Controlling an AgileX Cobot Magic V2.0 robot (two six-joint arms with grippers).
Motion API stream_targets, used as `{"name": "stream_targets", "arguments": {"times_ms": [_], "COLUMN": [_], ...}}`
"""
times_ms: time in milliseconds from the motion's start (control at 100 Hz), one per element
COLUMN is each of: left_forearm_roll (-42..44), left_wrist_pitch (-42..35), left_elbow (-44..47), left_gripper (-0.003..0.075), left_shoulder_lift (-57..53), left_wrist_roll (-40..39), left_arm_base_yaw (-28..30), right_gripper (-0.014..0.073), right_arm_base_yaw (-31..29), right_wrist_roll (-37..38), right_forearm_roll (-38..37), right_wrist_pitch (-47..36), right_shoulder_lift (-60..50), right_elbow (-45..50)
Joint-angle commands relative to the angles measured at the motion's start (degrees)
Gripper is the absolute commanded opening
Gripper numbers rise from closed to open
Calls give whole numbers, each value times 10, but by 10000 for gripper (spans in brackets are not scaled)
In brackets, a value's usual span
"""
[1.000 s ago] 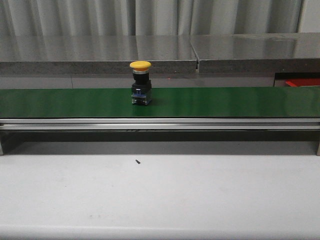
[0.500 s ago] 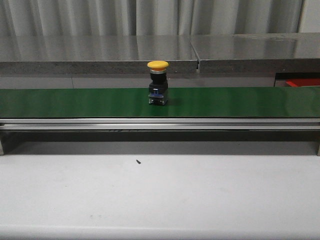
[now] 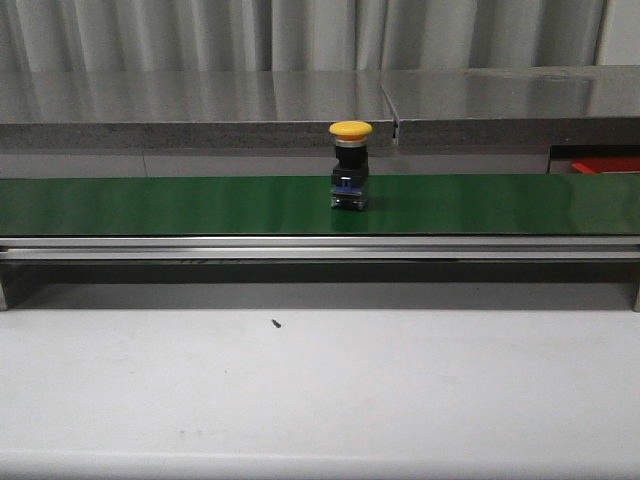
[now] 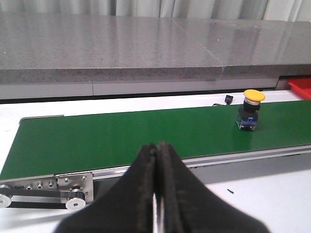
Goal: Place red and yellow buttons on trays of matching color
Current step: 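Lower the red button into the red tray and open the right gripper, then move the right gripper back above the belt end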
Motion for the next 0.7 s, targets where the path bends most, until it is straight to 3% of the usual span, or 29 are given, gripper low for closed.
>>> {"name": "stream_targets", "arguments": {"times_ms": [0, 420, 690], "left_forearm_roll": [-14, -14, -14], "left_wrist_pitch": [-39, -39, -39], "left_elbow": [-16, -16, -16], "left_gripper": [-19, -19, -19], "left_shoulder_lift": [4, 4, 4], "left_wrist_roll": [1, 1, 1], "left_arm_base_yaw": [-4, -4, -4], "right_gripper": [531, 557, 552], "right_arm_base_yaw": [0, -2, 0], "right_wrist_roll": [-1, -1, -1], "right_forearm_roll": [18, 18, 22], "right_wrist_pitch": [-14, -11, 85], "right_shoulder_lift": [-42, -92, -179], "right_elbow": [-19, -19, -19]}}
